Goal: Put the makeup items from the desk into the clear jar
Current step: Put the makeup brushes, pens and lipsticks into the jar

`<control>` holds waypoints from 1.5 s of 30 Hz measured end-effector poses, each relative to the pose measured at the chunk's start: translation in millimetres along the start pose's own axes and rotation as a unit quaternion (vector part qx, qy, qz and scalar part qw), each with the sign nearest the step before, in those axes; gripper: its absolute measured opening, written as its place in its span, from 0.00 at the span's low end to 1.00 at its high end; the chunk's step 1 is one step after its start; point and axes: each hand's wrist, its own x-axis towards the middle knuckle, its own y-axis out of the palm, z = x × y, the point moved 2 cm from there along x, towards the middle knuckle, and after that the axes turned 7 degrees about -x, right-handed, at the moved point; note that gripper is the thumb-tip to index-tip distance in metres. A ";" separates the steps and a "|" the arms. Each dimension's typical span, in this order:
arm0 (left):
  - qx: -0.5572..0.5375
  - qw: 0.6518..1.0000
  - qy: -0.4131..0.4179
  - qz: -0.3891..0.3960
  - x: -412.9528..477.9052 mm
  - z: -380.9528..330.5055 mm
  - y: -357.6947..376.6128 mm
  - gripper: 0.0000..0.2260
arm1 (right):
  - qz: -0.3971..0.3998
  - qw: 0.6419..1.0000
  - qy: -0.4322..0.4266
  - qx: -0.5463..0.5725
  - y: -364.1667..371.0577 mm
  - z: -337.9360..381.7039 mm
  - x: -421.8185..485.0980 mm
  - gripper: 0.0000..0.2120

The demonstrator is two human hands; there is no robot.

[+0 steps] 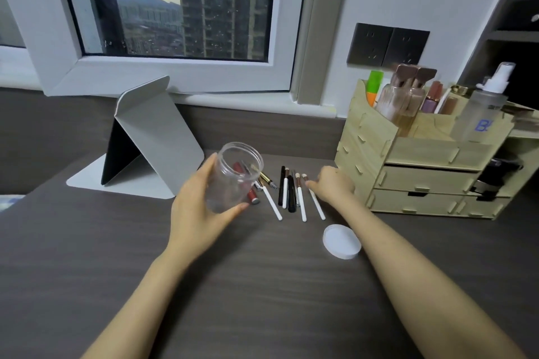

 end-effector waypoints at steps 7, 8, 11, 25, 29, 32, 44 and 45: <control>0.074 0.993 0.076 -0.043 5.2 14.0 -3.4 0.36 | 0.073 0.996 0.038 -0.027 25.9 -0.1 26.5 0.09; 0.079 0.993 0.070 -0.052 5.5 14.8 -3.0 0.37 | 0.064 0.997 0.045 0.001 19.6 -3.5 25.4 0.11; 0.093 0.992 0.060 -0.052 3.9 17.4 0.2 0.37 | -0.059 0.969 0.045 0.235 -22.5 -5.6 8.1 0.12; 0.138 0.983 0.116 -0.026 -0.6 14.6 3.3 0.33 | -0.148 0.869 -0.176 0.438 -45.2 65.3 -111.2 0.08; 0.148 0.981 0.125 -0.023 -0.2 15.9 2.4 0.32 | -0.158 0.916 -0.172 0.327 -29.9 67.1 -118.0 0.10; 0.152 0.980 0.131 -0.012 0.2 16.3 3.3 0.32 | -0.028 0.866 -0.194 0.460 -36.2 65.1 -121.4 0.07; 0.150 0.982 0.116 -0.025 -0.7 17.8 2.4 0.34 | -0.003 0.988 0.059 -0.140 -4.8 -27.2 -34.4 0.17; 0.151 0.981 0.117 -0.026 -0.6 17.9 2.6 0.34 | 0.005 0.987 0.056 -0.151 -1.3 -27.4 -30.7 0.18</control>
